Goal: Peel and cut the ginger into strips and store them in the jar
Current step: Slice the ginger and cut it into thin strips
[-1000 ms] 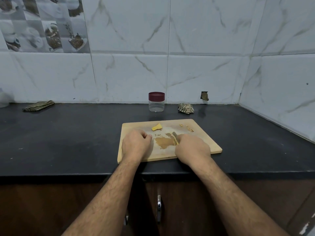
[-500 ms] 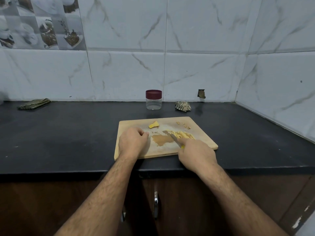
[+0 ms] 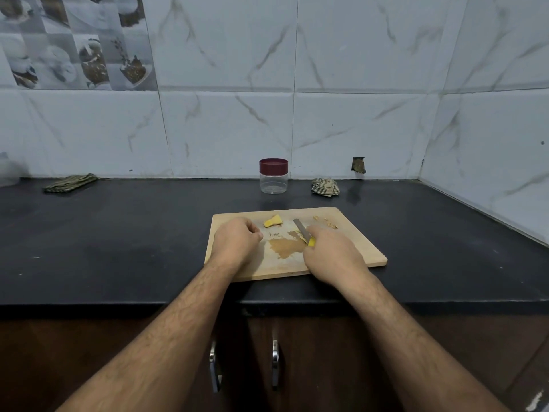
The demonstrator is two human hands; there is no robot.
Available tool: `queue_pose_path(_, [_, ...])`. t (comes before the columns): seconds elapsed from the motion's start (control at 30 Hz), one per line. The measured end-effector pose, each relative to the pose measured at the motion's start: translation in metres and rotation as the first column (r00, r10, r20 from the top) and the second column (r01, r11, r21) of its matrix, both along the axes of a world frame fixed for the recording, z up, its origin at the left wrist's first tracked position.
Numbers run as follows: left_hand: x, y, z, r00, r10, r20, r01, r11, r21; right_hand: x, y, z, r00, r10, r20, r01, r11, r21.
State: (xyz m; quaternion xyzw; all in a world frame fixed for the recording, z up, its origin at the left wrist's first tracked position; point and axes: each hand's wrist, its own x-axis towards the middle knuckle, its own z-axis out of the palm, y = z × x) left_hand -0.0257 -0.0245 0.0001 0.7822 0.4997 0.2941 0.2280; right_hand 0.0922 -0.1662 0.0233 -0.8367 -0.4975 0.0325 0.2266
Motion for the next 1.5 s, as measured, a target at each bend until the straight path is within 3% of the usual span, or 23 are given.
queue_pose_path(0.17, [0.019,0.011,0.011,0.997,-0.076,-0.008,0.076,0.99,0.121,-0.001,0.025,0.001,0.996,-0.004,-0.088,0.009,0.999,0.052])
queue_pose_path(0.57, [0.055,0.041,0.019,0.942,-0.098,-0.321,0.16,0.972,0.173,0.012,0.033,-0.016,0.983,-0.023,-0.181,0.041,0.994,0.098])
queue_pose_path(1.0, [0.059,0.035,0.019,0.942,0.022,-0.335,0.074,0.959,0.273,0.007,0.033,-0.02,0.995,-0.043,-0.088,0.054,0.991,0.126])
queue_pose_path(1.5, [0.042,0.018,0.03,0.951,-0.005,-0.31,0.097,0.955,0.281,0.002,0.027,-0.011,0.991,-0.036,-0.126,0.046,0.996,0.081])
